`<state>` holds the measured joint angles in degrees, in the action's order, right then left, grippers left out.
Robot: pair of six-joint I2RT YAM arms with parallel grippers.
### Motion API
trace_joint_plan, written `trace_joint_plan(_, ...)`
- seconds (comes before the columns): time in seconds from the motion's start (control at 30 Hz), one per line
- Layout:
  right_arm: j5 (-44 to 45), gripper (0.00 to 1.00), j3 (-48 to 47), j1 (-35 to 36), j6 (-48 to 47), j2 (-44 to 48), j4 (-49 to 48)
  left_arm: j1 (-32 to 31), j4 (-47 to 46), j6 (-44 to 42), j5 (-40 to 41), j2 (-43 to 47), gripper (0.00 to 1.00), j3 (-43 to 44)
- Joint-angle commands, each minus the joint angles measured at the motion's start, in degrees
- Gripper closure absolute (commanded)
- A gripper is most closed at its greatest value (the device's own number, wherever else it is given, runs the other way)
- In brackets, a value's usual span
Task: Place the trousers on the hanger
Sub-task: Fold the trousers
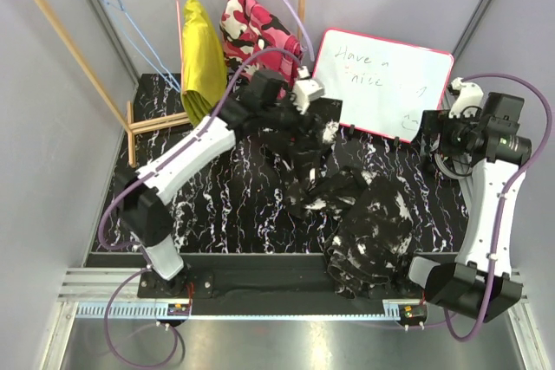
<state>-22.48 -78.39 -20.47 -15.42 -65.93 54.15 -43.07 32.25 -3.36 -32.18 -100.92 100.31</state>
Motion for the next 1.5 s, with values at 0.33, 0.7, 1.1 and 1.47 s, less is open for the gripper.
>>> trace_joint_plan(0.33, -2.1, 0.0, 9.7, 5.3, -24.6, -16.0, 21.7, 1.2, 5.4, -26.3, 15.3, -3.4, 0.01, -7.8)
trace_joint_plan(0.7, 6.2, 0.28, 17.2, 14.7, -16.0, -22.0, 8.0, -0.5, 8.1, -28.4, 18.1, -13.8, 0.17, -5.5)
trace_joint_plan(1.1, 13.5, 1.0, 8.0, 20.1, -12.8, -34.3, -0.6, 10.6, 10.8, -34.8, 19.0, 14.0, 1.0, -39.8)
trace_joint_plan(1.47, 15.1, 0.81, -12.0, 31.4, -12.3, -39.9, 3.0, 15.3, 23.2, -38.6, 20.2, 34.8, 0.98, -50.2)
